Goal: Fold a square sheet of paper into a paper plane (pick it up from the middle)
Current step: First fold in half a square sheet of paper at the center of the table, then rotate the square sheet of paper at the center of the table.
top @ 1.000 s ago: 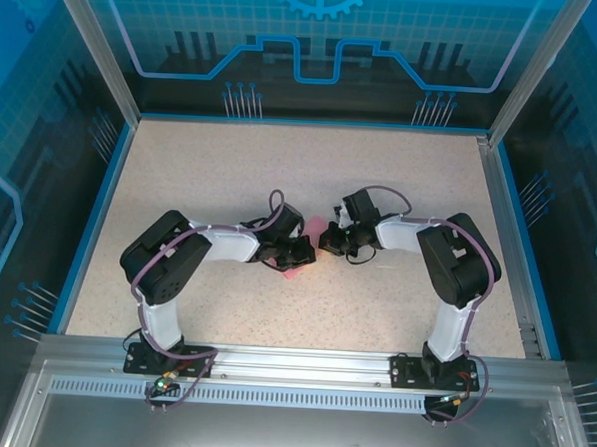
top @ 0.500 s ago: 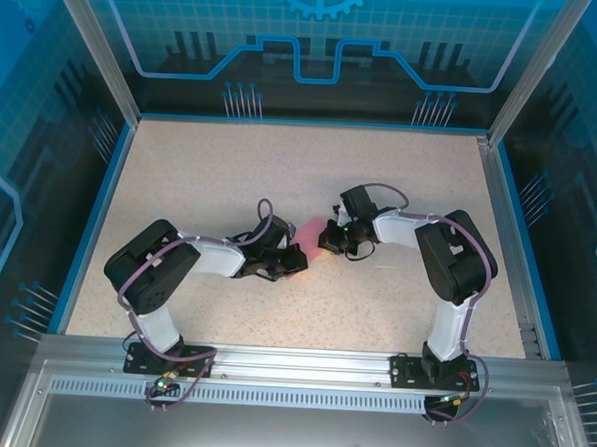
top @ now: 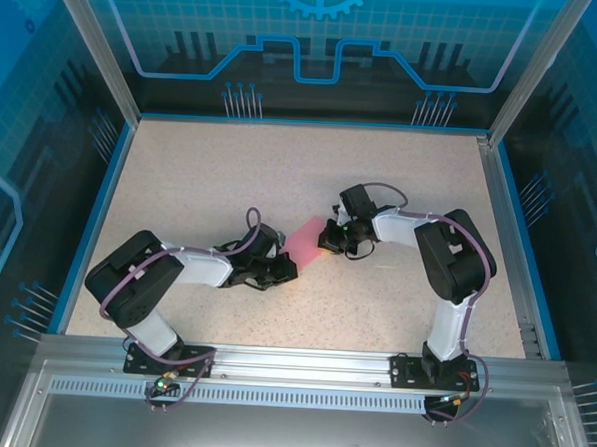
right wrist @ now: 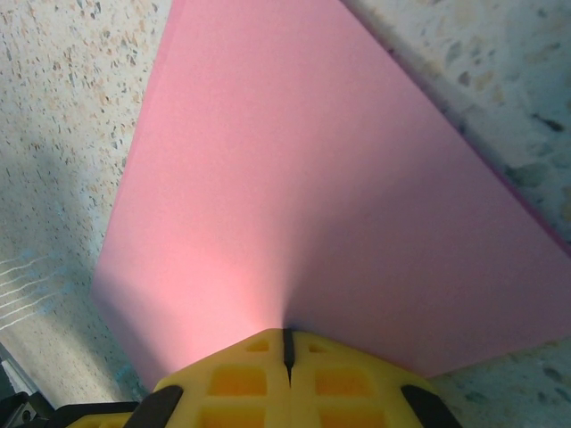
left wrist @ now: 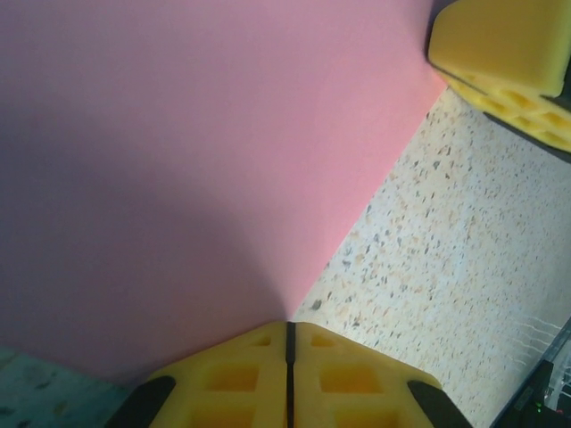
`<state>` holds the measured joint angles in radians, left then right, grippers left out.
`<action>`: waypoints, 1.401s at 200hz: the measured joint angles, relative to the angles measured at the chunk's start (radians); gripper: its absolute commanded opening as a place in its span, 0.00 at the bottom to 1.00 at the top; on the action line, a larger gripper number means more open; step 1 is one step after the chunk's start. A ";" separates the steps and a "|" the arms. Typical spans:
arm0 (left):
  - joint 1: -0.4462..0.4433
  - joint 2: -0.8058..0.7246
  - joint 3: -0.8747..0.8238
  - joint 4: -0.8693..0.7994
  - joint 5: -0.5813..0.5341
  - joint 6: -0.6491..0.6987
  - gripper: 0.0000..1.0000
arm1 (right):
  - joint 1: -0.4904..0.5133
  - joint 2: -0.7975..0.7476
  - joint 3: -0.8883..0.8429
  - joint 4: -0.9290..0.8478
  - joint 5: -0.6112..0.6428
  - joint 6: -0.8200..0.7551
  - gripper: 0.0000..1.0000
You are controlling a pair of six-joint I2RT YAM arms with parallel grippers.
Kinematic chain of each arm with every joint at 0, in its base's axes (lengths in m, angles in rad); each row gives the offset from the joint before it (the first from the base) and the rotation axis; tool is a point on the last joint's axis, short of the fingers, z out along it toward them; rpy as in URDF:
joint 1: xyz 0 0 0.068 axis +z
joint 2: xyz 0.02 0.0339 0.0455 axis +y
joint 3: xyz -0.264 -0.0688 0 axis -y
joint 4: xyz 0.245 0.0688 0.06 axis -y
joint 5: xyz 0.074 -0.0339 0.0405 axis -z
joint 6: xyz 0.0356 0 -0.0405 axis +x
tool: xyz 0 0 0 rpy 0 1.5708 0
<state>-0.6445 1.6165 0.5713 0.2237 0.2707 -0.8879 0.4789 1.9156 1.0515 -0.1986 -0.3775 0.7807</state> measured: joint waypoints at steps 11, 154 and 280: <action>0.000 -0.012 -0.001 -0.023 0.000 0.001 0.08 | 0.000 0.001 0.003 -0.003 0.000 0.000 0.03; 0.345 -0.276 0.179 -0.500 -0.090 0.060 0.61 | 0.214 0.035 0.337 -0.249 0.255 -0.131 0.07; 0.458 -0.272 0.180 -0.570 -0.110 0.061 0.74 | 0.329 0.204 0.441 -0.340 0.265 -0.301 0.07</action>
<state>-0.1867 1.3441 0.7509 -0.3466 0.1608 -0.8272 0.8078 2.1201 1.4925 -0.5388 -0.1123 0.4801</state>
